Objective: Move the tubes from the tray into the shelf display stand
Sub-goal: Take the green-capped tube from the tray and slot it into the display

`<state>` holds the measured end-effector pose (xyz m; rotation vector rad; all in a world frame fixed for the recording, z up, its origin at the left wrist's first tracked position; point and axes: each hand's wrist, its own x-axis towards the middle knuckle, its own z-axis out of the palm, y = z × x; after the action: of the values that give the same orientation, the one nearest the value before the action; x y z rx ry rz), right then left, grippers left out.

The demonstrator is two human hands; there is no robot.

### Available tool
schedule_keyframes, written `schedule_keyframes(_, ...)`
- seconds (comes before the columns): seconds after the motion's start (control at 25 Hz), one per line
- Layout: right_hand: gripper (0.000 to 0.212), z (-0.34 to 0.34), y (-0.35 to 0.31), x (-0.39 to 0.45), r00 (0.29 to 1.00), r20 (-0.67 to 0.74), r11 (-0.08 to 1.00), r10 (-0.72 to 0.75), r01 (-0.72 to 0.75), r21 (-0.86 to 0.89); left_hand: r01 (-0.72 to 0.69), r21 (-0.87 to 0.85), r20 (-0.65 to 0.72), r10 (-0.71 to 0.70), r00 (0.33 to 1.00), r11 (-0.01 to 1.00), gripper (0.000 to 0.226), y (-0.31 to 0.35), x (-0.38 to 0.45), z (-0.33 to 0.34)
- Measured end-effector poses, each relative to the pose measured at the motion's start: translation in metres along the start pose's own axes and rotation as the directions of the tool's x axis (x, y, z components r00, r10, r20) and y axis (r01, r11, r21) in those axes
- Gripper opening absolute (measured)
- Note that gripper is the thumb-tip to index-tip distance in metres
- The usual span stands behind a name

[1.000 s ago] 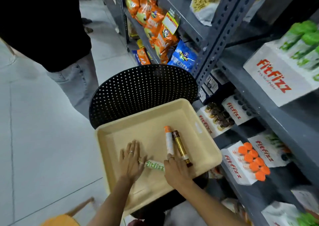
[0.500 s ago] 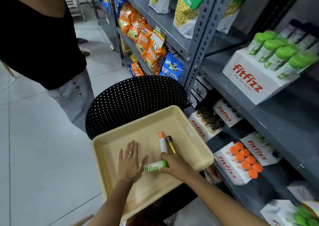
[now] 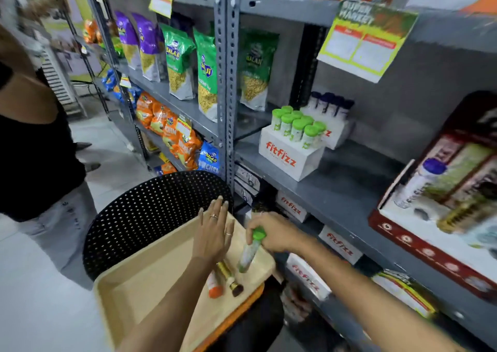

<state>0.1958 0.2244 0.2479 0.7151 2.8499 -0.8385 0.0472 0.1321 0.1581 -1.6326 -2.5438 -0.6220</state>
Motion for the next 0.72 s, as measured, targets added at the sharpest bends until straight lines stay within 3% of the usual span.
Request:
schedule_keyframes(0.12, 0.037, -0.056, 0.014, -0.036, 0.997, -0.08, 1.0, -0.011, 0.01, -0.016, -0.099, -0.02, -0.024, 0.098, 0.995, 0.995, 0.069, 0.053, 0.026, -0.006)
schedule_keyframes(0.28, 0.041, -0.124, 0.036, -0.087, 0.973, -0.217, 0.991, 0.079, -0.1, -0.084, -0.199, -0.038, -0.002, 0.199, 0.98, 0.979, 0.056, 0.114, 0.055, 0.0)
schedule_keyframes(0.36, 0.036, -0.154, 0.044, -0.116, 0.95, -0.281, 0.983, 0.14, -0.168, -0.078, -0.259, -0.065, 0.038, 0.261, 0.964, 0.964, 0.062, 0.144, 0.065, 0.003)
schedule_keyframes(0.52, 0.023, -0.196, 0.061, -0.161, 0.864, -0.43, 0.94, 0.261, -0.328, -0.089, -0.365, -0.068, 0.075, 0.369, 0.926, 0.929, 0.075, 0.19, 0.079, 0.019)
schedule_keyframes(0.72, 0.022, -0.221, 0.08, -0.192, 0.725, -0.592, 0.873, 0.353, -0.483, -0.071, -0.405, -0.099, 0.172, 0.417, 0.893, 0.909, 0.055, 0.231, 0.087, 0.04)
